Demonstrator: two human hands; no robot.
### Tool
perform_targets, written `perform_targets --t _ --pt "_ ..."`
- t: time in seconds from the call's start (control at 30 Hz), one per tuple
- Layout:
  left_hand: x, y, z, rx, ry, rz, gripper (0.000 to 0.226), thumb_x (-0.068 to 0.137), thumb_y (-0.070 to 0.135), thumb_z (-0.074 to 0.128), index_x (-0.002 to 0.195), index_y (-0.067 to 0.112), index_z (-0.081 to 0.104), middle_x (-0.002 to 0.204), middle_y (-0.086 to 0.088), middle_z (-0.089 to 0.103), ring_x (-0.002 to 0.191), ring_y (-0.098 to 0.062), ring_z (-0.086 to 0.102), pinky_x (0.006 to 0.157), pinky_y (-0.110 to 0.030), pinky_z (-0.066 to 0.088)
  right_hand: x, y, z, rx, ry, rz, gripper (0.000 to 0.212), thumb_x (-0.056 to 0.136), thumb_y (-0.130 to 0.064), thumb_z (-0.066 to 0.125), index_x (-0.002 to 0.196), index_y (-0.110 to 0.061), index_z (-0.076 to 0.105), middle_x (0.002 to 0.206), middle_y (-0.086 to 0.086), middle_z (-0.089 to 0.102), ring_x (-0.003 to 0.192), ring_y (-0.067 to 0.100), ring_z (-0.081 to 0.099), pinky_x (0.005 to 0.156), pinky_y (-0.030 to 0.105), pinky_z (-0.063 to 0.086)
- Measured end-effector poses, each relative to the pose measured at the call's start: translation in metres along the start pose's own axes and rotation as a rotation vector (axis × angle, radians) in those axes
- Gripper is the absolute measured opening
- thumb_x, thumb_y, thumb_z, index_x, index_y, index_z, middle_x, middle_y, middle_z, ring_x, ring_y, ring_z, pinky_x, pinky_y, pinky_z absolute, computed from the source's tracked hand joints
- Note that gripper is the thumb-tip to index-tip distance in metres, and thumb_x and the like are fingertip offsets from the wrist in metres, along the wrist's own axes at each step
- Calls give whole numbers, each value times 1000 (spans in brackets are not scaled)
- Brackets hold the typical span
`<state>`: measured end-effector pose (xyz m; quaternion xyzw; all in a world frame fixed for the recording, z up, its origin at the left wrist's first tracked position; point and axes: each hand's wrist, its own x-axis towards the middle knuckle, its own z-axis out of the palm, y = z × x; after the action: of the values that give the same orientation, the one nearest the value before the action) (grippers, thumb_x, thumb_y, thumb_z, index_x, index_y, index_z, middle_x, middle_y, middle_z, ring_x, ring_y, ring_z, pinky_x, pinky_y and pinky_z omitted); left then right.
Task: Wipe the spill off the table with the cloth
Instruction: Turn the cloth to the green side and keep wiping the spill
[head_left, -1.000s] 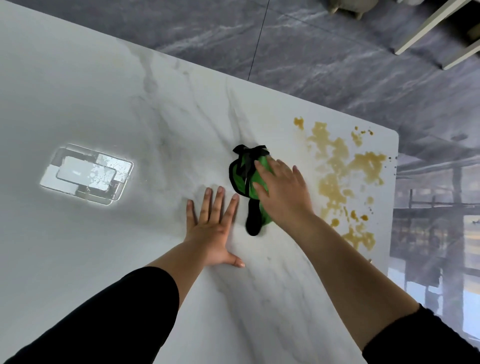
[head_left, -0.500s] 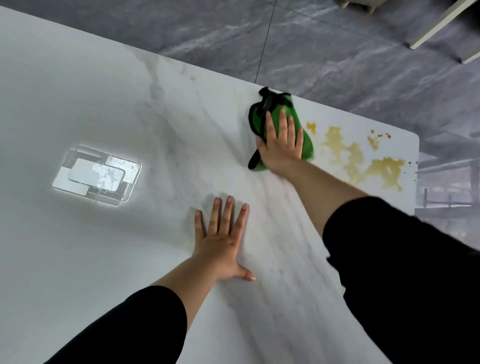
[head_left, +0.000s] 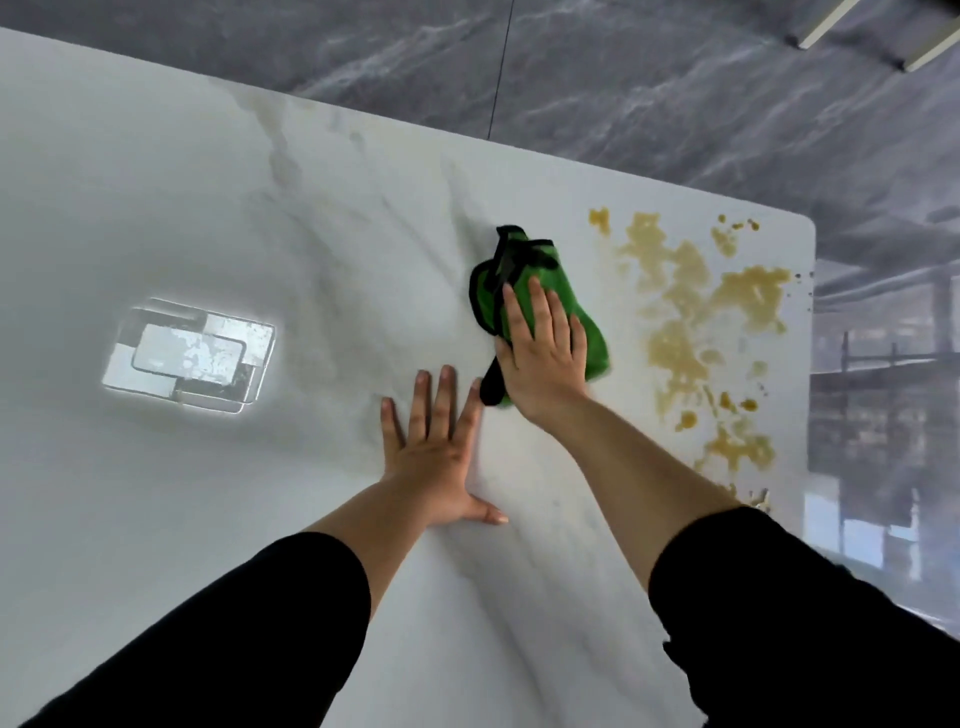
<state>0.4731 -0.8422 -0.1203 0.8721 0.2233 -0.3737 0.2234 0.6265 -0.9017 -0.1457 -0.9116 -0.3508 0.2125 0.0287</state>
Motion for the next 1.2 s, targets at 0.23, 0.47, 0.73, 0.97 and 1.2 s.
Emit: perform_targets --t 0.23,0.47,0.73,0.97,1.2 --pt "-6 5 -8 -48 -43 -17 157 39 90 65 127 36 -54 127 3 -66 116 -22 -63 93 -55 -38 -146 30 38 13 -25 157 61 102 -39 28 147 -35 -11 162 -1 -1 149 20 2 117 39 -2" --pt "-9 4 -8 -12 -39 0 155 44 91 64 125 35 -55 124 0 -68 112 -24 -63 97 -59 -31 -273 44 64 38 -33 211 60 91 -35 37 149 -22 31 154 7 29 141 26 28 114 42 13" --pt "-8 3 -6 -4 -48 11 157 39 92 64 124 37 -56 121 1 -69 113 -24 -62 100 -59 -30 -228 38 56 175 -14 182 64 101 -32 38 148 -43 -4 155 -13 -19 147 14 -12 116 33 -14" --pt "-5 2 0 -19 -12 1 159 39 85 72 127 40 -52 125 4 -66 118 -22 -59 100 -57 -30 -90 12 16 240 72 147 50 99 -32 41 147 -41 30 161 -10 10 148 14 4 118 39 -1" --pt "-5 2 -1 -20 -14 -2 159 37 87 71 126 40 -52 122 3 -66 115 -23 -59 101 -57 -30 -183 23 38 298 105 98 53 88 -11 57 136 -35 53 154 -10 33 144 14 24 118 35 7"
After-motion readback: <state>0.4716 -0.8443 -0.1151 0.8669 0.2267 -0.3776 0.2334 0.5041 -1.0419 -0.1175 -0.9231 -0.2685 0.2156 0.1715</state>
